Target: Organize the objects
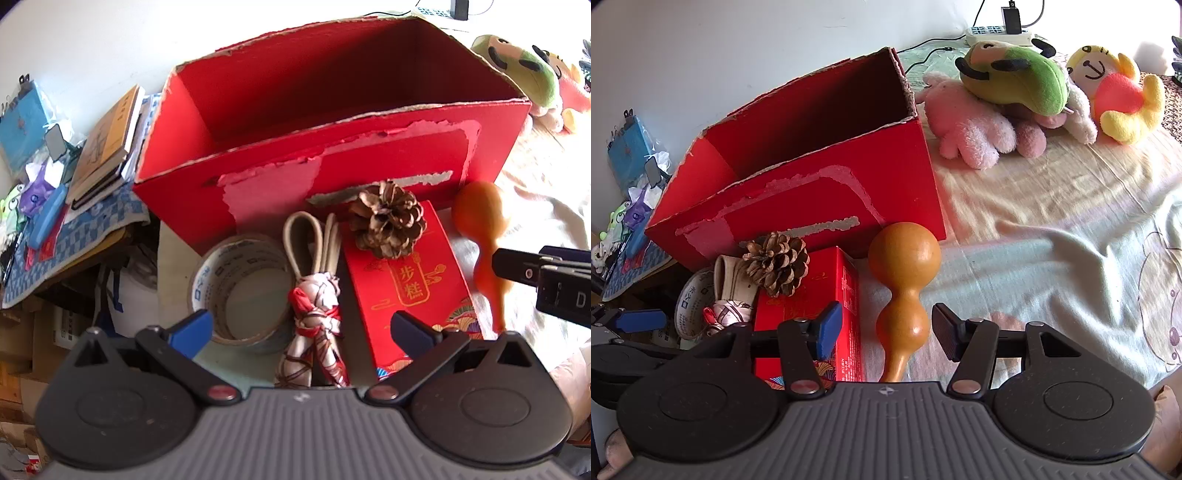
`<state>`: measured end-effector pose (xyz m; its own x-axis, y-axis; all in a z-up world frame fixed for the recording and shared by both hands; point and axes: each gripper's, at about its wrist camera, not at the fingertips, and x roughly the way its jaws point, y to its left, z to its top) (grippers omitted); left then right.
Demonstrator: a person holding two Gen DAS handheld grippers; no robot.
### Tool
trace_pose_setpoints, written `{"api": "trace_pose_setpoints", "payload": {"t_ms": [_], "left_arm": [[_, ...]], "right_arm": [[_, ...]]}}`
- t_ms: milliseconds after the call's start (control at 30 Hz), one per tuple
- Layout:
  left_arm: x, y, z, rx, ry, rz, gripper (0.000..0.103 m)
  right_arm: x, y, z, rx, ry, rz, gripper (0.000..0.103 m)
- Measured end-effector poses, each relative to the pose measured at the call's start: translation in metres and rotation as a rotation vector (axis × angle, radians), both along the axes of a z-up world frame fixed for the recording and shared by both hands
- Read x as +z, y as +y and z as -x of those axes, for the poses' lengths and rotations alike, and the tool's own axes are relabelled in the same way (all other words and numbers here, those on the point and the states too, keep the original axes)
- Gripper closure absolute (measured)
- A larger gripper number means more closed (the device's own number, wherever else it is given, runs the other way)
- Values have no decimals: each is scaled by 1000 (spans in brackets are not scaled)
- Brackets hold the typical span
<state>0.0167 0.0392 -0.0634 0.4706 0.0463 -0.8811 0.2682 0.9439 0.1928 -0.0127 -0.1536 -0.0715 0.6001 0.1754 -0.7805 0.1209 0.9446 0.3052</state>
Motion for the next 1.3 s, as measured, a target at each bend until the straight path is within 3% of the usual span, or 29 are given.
{"api": "trace_pose_setpoints", "payload": {"t_ms": [1033, 1233, 1300], "left_arm": [[0, 4, 3, -14, -23, -22, 1], [12, -2, 9, -64, -72, 44, 2], [17, -6, 11, -100, -86, 88, 7]], "right_arm": [[-8, -4, -5, 4, 21, -40, 52], [-11, -12, -7, -2, 23, -61, 53], [-13, -16, -8, -5, 24, -69, 54]]}}
